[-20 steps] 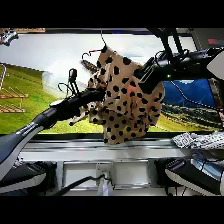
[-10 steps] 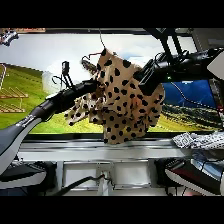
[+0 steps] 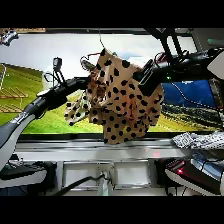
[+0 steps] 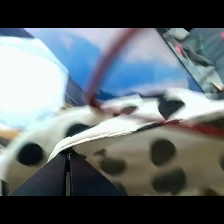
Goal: Fold the clothes and pants, and hang the long-sleeved shirts on hangers.
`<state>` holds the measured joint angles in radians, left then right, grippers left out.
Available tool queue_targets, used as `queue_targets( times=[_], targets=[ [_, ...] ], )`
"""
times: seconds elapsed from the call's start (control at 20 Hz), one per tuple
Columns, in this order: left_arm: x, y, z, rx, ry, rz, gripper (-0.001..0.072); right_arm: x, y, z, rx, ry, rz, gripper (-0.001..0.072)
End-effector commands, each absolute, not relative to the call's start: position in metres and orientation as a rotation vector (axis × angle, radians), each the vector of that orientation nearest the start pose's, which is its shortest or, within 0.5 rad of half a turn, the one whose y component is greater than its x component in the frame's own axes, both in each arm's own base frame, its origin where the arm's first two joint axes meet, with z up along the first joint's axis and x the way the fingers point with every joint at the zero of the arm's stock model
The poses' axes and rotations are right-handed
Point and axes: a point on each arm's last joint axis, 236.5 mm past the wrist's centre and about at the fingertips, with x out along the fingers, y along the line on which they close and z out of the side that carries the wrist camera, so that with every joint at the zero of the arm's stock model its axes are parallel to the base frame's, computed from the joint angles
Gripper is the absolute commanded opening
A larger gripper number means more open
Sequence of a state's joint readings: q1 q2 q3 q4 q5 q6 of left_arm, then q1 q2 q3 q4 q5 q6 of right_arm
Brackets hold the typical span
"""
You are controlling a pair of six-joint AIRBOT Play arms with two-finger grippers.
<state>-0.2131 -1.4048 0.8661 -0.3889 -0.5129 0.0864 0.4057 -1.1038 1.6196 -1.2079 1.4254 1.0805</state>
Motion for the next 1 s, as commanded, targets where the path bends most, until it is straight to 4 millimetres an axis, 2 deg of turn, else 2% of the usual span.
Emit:
queue_targets(
  times=[0.0, 0.2, 0.3, 0.4, 0.45, 0.5, 0.6, 0.65, 0.8, 0.95],
  targets=[
    [0.476, -0.211, 0.071, -0.375, 0.377, -0.687, 0.0008, 0.302, 0.227, 0.241, -0.389, 0.749, 0.925, 0.0017],
    [0.462, -0.227, 0.087, -0.415, 0.346, -0.796, 0.0011, 0.302, 0.226, 0.241, -0.391, 0.748, 0.922, 0.0017],
    [0.460, -0.229, 0.088, -0.416, 0.346, -0.809, 0.0011, 0.303, 0.226, 0.241, -0.391, 0.745, 0.920, 0.0017],
    [0.456, -0.230, 0.080, -0.410, 0.385, -0.817, 0.0012, 0.305, 0.224, 0.241, -0.397, 0.742, 0.909, 0.0017],
    [0.451, -0.231, 0.072, -0.393, 0.422, -0.826, 0.0030, 0.307, 0.222, 0.240, -0.407, 0.743, 0.895, 0.0017],
    [0.445, -0.232, 0.063, -0.372, 0.465, -0.841, 0.0093, 0.309, 0.219, 0.239, -0.417, 0.745, 0.882, 0.0017],
    [0.424, -0.235, 0.046, -0.349, 0.569, -0.902, 0.0266, 0.313, 0.214, 0.238, -0.434, 0.747, 0.860, 0.0017],
    [0.411, -0.236, 0.040, -0.330, 0.611, -0.953, 0.0296, 0.314, 0.212, 0.237, -0.440, 0.747, 0.852, 0.0017],
    [0.381, -0.235, 0.031, -0.321, 0.698, -1.060, 0.0297, 0.316, 0.211, 0.238, -0.445, 0.743, 0.843, 0.0016],
    [0.374, -0.232, 0.014, -0.336, 0.736, -1.034, 0.0334, 0.316, 0.211, 0.238, -0.442, 0.744, 0.845, 0.0016]
  ],
)
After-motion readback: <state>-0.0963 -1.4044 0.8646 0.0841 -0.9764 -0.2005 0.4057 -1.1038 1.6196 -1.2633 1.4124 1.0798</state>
